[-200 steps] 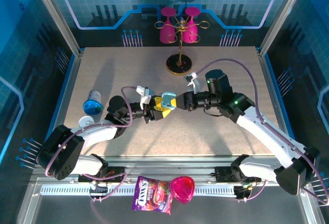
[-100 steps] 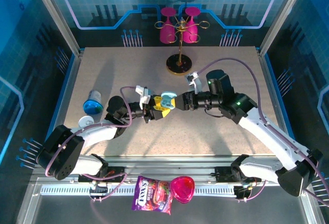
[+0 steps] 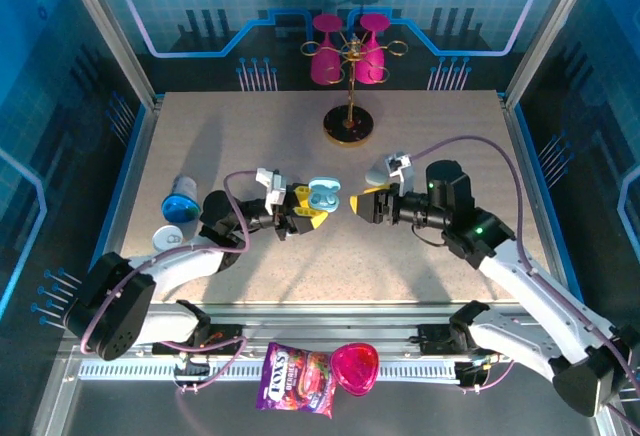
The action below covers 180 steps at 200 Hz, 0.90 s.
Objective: Insert the wireless bluetooth earbuds into the charging case
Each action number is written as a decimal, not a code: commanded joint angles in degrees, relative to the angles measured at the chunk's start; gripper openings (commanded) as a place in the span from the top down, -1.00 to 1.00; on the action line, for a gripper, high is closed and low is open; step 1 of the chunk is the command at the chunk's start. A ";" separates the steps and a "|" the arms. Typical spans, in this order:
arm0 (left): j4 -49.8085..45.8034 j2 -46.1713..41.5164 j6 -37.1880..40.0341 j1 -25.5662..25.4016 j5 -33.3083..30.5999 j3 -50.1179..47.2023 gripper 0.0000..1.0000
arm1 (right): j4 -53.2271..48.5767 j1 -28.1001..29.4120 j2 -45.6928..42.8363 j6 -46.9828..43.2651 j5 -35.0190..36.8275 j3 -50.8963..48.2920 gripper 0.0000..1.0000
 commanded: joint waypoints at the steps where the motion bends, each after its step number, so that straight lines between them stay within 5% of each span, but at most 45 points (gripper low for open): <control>1: -0.40 -3.22 2.19 -0.05 -0.33 -0.29 0.38 | 5.08 -1.83 2.80 4.99 5.63 -4.02 -0.13; 46: -3.84 -6.75 2.71 -0.21 0.22 0.04 0.38 | 7.37 -0.12 18.25 7.64 6.63 -3.54 -0.12; 119: -7.21 -10.24 3.20 -0.47 0.64 0.64 0.37 | 8.62 12.34 44.11 7.48 7.43 12.56 -0.10; 180: -9.26 -11.48 4.22 -0.54 0.70 0.59 0.37 | -0.98 17.89 57.93 3.20 9.67 28.97 0.20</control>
